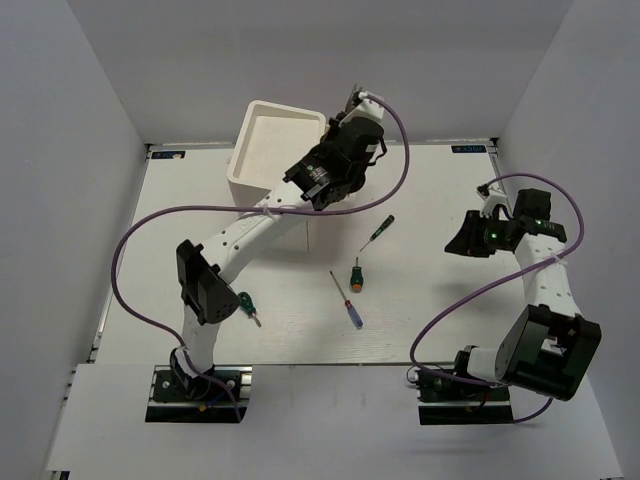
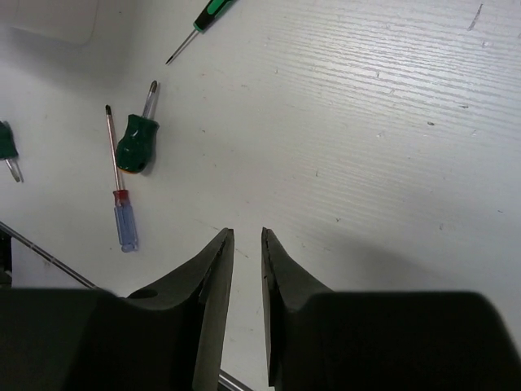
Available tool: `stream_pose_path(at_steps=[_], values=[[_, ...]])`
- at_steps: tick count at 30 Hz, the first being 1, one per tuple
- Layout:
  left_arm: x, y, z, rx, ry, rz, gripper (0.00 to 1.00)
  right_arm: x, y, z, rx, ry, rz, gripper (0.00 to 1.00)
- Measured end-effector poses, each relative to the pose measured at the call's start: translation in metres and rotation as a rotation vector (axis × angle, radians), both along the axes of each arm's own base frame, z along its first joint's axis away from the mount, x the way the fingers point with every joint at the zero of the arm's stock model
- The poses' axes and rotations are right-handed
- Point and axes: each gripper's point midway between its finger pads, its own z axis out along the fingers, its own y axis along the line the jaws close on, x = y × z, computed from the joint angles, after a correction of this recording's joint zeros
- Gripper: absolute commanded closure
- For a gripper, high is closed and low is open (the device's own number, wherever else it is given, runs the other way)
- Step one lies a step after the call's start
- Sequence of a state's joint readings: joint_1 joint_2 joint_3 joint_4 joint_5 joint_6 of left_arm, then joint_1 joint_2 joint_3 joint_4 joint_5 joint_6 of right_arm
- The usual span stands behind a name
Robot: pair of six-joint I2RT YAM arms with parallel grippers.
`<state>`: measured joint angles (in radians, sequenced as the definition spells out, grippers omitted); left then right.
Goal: Sort the tools into containers
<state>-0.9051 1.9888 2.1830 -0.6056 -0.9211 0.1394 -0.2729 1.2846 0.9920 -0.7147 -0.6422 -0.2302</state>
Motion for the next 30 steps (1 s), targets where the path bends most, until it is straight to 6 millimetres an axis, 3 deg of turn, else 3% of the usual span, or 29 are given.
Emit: stream_pose_path(at_steps=[5, 13, 18, 22, 25, 30], values=[[0.011, 0.021, -0.011, 0.040, 0.026, 0.053, 1.00, -0.002, 0.003, -0.004, 0.022, 0.010, -0.002, 0.74], [0.020, 0.016, -0.045, 0.068, 0.093, 0.027, 1.00, -0.001, 0.005, -0.003, 0.035, 0.006, -0.001, 0.71], [0.024, 0.010, -0.065, 0.077, 0.131, 0.013, 0.83, 0.001, 0.006, -0.001, 0.042, -0.005, 0.003, 0.70], [0.026, 0.008, -0.073, 0.077, 0.142, 0.012, 0.59, 0.001, 0.008, 0.000, 0.056, -0.006, 0.004, 0.66], [0.027, 0.008, -0.074, 0.069, 0.141, 0.015, 0.47, 0.002, 0.010, -0.001, 0.073, 0.002, 0.011, 0.60], [0.030, 0.011, -0.073, 0.058, 0.139, 0.026, 0.42, 0.010, 0.016, 0.000, 0.115, 0.005, 0.045, 0.51]])
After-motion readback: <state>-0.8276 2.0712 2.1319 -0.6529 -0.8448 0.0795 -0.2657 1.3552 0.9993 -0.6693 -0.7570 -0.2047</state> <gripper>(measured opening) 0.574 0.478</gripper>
